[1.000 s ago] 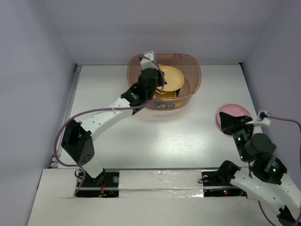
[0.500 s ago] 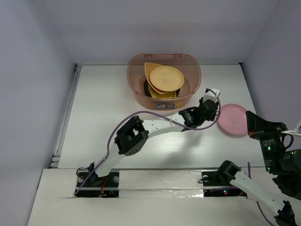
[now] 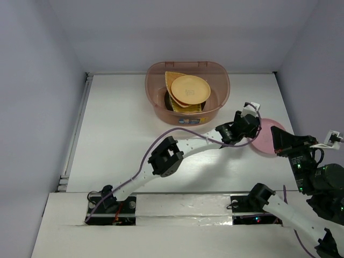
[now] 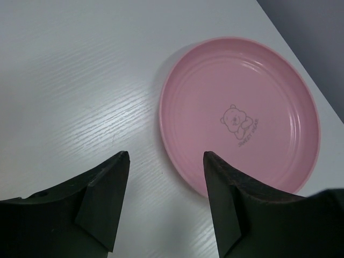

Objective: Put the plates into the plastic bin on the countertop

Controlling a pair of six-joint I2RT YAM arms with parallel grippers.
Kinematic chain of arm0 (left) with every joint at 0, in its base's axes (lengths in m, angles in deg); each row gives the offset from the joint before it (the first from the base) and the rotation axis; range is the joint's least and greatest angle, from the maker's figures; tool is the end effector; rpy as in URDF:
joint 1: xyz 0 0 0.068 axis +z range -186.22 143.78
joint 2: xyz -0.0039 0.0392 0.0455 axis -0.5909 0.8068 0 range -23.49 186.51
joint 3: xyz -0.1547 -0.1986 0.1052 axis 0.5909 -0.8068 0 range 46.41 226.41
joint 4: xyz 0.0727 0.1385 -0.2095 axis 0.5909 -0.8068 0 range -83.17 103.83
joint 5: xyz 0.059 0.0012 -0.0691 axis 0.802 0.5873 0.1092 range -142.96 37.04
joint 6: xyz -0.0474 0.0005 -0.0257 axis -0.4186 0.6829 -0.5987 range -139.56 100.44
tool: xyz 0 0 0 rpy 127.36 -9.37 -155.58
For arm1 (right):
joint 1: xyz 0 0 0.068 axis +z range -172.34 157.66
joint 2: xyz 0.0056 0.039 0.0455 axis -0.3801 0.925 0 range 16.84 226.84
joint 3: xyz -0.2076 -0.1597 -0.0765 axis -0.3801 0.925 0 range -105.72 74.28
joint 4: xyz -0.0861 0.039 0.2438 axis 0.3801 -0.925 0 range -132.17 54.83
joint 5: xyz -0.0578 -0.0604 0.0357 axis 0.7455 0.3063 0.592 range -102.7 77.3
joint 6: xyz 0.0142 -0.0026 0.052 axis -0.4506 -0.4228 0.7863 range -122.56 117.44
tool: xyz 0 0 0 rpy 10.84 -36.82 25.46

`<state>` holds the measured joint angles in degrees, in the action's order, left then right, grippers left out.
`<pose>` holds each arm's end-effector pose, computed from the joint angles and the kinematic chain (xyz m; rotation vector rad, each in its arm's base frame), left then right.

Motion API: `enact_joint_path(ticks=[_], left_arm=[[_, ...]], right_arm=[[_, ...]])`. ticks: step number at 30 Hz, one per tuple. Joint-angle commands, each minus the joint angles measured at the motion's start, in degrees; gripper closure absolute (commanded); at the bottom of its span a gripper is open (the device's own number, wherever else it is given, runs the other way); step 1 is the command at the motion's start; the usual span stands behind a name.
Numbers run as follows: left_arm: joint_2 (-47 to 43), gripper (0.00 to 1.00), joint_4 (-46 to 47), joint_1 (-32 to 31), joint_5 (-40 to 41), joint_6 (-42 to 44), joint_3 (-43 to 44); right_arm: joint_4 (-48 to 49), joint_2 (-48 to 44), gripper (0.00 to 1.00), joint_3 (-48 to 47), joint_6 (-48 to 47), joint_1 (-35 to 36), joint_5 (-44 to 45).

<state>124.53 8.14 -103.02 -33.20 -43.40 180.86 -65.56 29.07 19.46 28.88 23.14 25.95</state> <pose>0.2465 -0.5445 0.2186 0.4879 1.8953 -0.7424 0.0167 -0.0147 0.4009 0.4075 1.3778 0.6540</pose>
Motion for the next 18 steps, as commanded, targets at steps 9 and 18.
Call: enact_joint_path(ticks=[9,18], left_arm=[[7.1,0.53,-5.2,-0.3,-2.2,0.2,5.6],[5.5,0.56,-3.4,-0.9,-0.7,0.3,1.4]], right_arm=[[3.6,0.9,0.92,0.7,-0.4,0.3,-5.4],[4.5,3.4,0.93,1.7,-0.1,0.3,-8.2]])
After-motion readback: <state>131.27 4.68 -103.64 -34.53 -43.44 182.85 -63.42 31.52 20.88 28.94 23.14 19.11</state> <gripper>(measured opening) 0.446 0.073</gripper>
